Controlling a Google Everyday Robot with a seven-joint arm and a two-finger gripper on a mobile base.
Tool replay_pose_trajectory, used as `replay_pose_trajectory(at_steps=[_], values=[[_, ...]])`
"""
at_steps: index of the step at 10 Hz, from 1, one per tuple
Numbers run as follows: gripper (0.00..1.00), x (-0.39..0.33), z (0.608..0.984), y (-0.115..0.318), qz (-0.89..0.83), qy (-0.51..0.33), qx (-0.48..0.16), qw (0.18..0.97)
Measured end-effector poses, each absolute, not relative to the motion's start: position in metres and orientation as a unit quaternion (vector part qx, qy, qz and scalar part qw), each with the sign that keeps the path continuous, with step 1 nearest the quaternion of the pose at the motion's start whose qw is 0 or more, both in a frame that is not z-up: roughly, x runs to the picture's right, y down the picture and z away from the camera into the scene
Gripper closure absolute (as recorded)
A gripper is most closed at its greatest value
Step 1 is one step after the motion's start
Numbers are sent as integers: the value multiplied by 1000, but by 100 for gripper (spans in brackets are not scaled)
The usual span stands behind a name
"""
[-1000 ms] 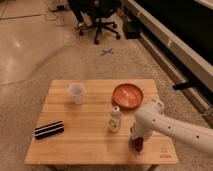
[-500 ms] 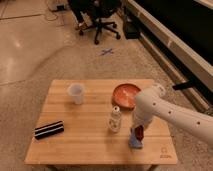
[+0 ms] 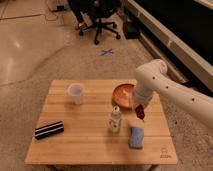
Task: Place the pepper in the ceramic cup
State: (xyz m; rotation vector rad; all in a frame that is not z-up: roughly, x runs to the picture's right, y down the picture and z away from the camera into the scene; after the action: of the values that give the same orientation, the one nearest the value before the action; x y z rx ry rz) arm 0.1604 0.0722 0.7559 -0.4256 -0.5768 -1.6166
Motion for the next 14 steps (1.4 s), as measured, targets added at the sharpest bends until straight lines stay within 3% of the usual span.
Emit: replay_pose_trajectory(at_steps=[3,6,11,14], values=[[100,138,778,22,-750,-247,-147,596],[100,78,789,-14,-788,-268,-61,551],[100,-13,765,-25,-811,-334,88,472],[100,-13,764,-26,-811,-334,91,472]])
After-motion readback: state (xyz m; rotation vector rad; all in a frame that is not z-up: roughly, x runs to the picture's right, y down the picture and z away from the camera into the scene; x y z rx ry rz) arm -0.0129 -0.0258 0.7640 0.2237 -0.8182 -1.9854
